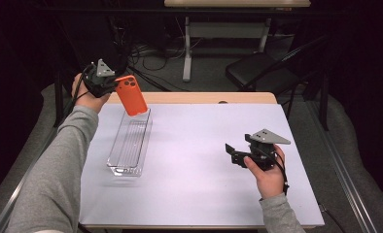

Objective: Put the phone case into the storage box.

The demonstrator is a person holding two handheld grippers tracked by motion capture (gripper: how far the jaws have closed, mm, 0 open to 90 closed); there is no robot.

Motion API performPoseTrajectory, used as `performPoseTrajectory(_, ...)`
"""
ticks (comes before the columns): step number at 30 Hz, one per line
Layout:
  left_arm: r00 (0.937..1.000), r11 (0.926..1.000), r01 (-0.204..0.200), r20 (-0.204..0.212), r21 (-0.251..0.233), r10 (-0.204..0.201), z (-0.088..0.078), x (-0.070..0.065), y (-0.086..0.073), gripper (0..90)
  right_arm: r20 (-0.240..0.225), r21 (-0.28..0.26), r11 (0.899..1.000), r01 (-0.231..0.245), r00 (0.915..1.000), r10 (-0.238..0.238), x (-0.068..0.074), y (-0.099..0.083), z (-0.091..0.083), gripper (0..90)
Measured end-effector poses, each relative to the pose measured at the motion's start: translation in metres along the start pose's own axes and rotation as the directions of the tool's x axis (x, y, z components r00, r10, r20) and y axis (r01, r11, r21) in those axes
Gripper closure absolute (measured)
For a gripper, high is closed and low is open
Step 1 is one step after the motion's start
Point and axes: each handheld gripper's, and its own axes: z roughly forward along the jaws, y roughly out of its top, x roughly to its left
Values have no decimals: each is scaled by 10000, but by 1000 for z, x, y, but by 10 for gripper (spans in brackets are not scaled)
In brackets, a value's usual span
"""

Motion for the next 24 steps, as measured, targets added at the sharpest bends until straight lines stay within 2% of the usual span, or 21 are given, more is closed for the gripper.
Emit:
performPoseTrajectory(15,9981,9983,-572,-214,70,573,12,-3,-1,805,132,19,10000,28,9999,-28,-1,0,-1,195)
performPoseTrajectory(24,9917,9921,-1232,-335,231,1239,21,-8,-6,805,215,76,10000,61,9997,-63,0,0,0,195)
